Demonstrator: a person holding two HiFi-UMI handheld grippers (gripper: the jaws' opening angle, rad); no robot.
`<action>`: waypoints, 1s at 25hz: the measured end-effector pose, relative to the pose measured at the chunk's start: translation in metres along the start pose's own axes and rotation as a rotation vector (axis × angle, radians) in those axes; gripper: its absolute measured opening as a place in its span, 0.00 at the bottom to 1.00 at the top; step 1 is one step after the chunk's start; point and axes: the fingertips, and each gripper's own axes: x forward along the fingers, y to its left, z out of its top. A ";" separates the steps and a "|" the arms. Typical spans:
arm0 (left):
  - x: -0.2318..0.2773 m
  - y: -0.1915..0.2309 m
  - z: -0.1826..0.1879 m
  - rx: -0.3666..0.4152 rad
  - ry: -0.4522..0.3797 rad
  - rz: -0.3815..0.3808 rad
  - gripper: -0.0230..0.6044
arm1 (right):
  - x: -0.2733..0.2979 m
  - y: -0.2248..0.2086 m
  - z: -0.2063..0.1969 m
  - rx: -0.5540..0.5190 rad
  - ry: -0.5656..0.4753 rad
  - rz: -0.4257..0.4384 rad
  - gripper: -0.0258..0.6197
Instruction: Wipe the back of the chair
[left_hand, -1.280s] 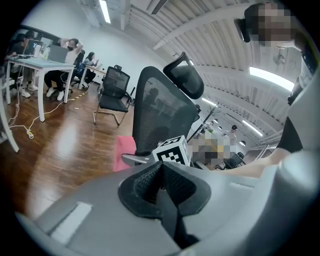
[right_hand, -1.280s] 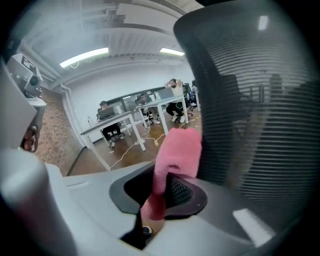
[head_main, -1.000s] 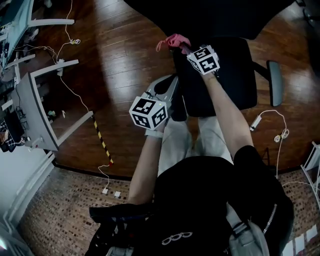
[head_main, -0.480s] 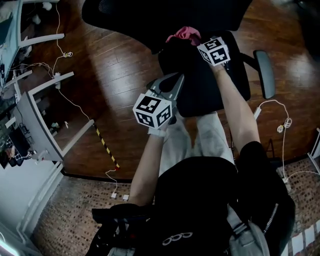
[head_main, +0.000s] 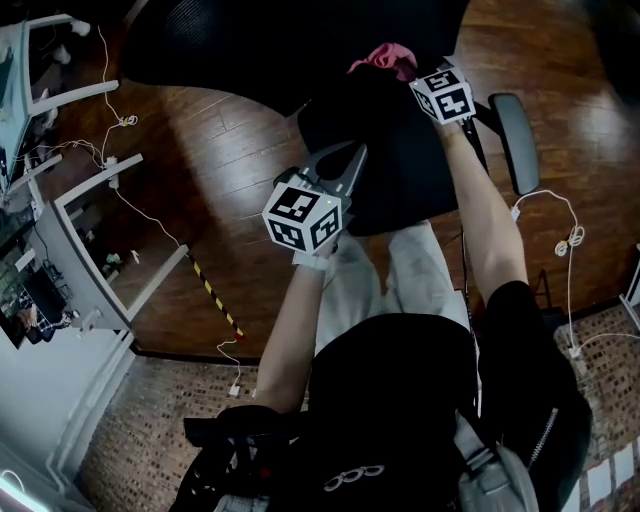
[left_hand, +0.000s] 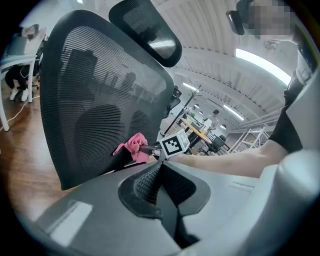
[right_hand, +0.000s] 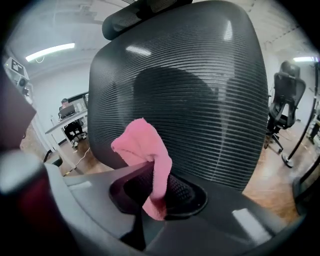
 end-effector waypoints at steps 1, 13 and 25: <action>0.003 -0.002 0.001 0.000 0.001 -0.001 0.02 | -0.002 -0.005 -0.001 0.003 0.000 -0.004 0.11; 0.036 -0.022 0.003 0.013 0.027 -0.038 0.02 | -0.031 -0.068 -0.025 0.110 -0.005 -0.158 0.11; 0.026 -0.021 -0.012 -0.011 0.022 -0.047 0.02 | -0.069 -0.123 -0.045 0.362 -0.076 -0.463 0.11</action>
